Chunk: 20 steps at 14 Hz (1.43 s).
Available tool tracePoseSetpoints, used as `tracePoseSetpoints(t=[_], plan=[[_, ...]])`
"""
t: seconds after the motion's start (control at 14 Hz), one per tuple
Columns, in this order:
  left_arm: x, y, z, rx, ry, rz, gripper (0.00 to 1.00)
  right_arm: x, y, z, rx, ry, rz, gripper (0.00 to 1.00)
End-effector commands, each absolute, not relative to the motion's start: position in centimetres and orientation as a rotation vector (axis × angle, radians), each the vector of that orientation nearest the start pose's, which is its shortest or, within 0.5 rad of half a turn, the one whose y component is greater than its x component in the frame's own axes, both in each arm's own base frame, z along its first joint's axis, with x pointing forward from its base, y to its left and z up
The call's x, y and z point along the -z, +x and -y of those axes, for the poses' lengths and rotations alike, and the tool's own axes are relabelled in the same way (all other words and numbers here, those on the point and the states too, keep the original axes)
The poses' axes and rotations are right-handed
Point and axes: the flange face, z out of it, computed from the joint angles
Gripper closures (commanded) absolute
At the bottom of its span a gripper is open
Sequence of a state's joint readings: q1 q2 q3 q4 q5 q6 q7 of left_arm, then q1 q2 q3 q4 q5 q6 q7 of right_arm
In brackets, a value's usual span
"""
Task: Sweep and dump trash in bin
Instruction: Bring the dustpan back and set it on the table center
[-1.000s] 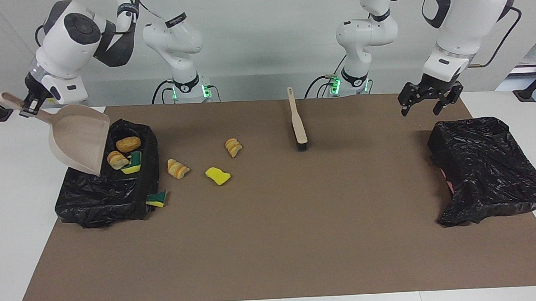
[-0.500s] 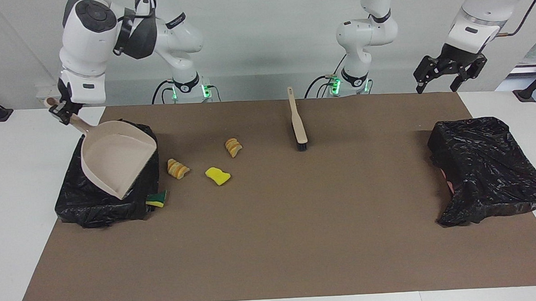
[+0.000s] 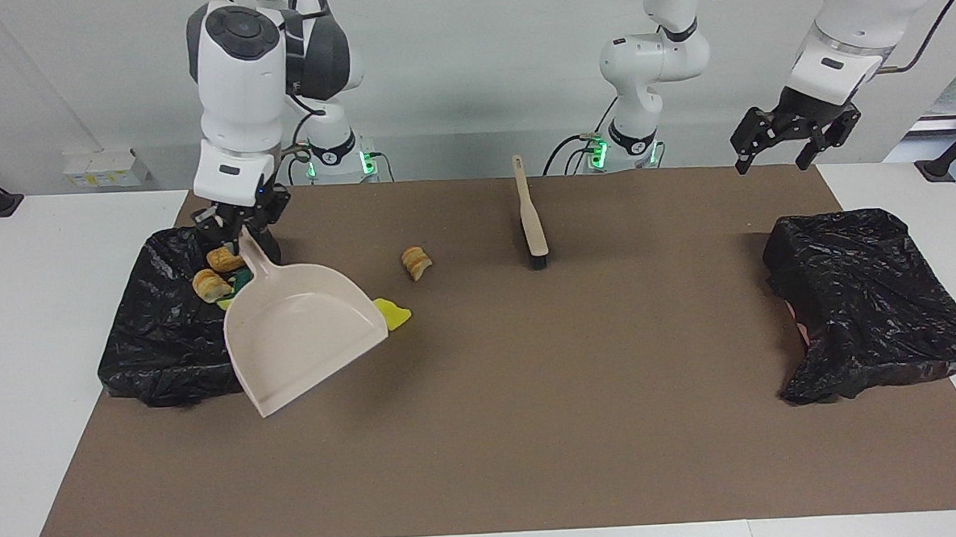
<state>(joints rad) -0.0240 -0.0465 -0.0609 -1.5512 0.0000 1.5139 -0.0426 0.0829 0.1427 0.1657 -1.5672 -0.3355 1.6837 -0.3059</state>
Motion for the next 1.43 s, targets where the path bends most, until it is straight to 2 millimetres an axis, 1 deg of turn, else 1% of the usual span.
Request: tracePoseSetpoints(t=[0.0,0.07,0.21,0.29,0.36,0.43,0.5,0.57,0.71,0.79,0.86,0.93,1.0,1.07,1.29,1.36], plan=[[-64.6,53.2,4.8,0.006,-3.123,-0.097,0.0,-55.2,62.8,-17.3,-0.007,-3.296,0.649,1.0],[-64.4,53.2,4.8,-0.003,-3.123,-0.097,0.0,-54.3,63.3,-20.1,0.009,-3.282,0.532,1.0],[-64.3,53.1,4.8,-0.018,-3.122,-0.097,0.0,-53.4,64.8,-23.4,0.061,-3.248,0.398,1.0],[-64.2,53.1,4.8,-0.022,-3.122,-0.097,0.0,-52.5,65.2,-25.4,0.069,-3.235,0.33,1.0],[-63.9,53.0,4.8,-0.032,-3.122,-0.097,0.0,-51.2,65.3,-28.2,0.085,-3.231,0.256,1.0],[-63.6,53.0,4.8,-0.039,-3.121,-0.099,0.0,-49.5,65.4,-30.6,0.082,-3.225,0.193,1.0],[-63.6,53.0,4.8,-0.039,-3.121,-0.102,0.0,-48.5,65.5,-32.2,0.092,-3.214,0.155,1.0],[-63.7,53.0,4.8,-0.035,-3.121,-0.114,0.0,-47.3,64.8,-35.2,0.109,-3.198,0.126,1.0],[-63.3,53.0,4.8,-0.039,-3.12,-0.126,0.0,-44.7,63.8,-39.1,0.109,-3.168,0.003,1.0],[-63.4,53.0,4.8,-0.037,-3.12,-0.126,0.0,-43.3,63.4,-40.7,0.092,-3.137,-0.041,1.0],[-63.3,53.0,4.8,-0.039,-3.12,-0.126,0.0,-42.7,63.3,-41.3,0.067,-3.114,-0.09,1.0],[-63.3,53.0,4.8,-0.039,-3.12,-0.126,0.0,-42.3,62.6,-42.5,0.054,-3.107,-0.087,1.0],[-63.0,53.0,4.8,-0.051,-3.119,-0.133,0.0,-42.3,61.9,-43.7,0.069,-3.097,-0.068,1.0],[-62.9,52.9,4.8,-0.052,-3.119,-0.138,0.0,-41.6,61.5,-44.7,0.068,-3.091,-0.075,1.0],[-62.9,52.9,4.8,-0.054,-3.119,-0.138,0.0,-39.9,59.1,-48.4,0.045,-3.078,-0.037,1.0],[-62.9,52.9,4.7,-0.056,-3.119,-0.138,0.0,-39.4,58.4,-49.2,0.032,-3.081,-0.029,1.0]])
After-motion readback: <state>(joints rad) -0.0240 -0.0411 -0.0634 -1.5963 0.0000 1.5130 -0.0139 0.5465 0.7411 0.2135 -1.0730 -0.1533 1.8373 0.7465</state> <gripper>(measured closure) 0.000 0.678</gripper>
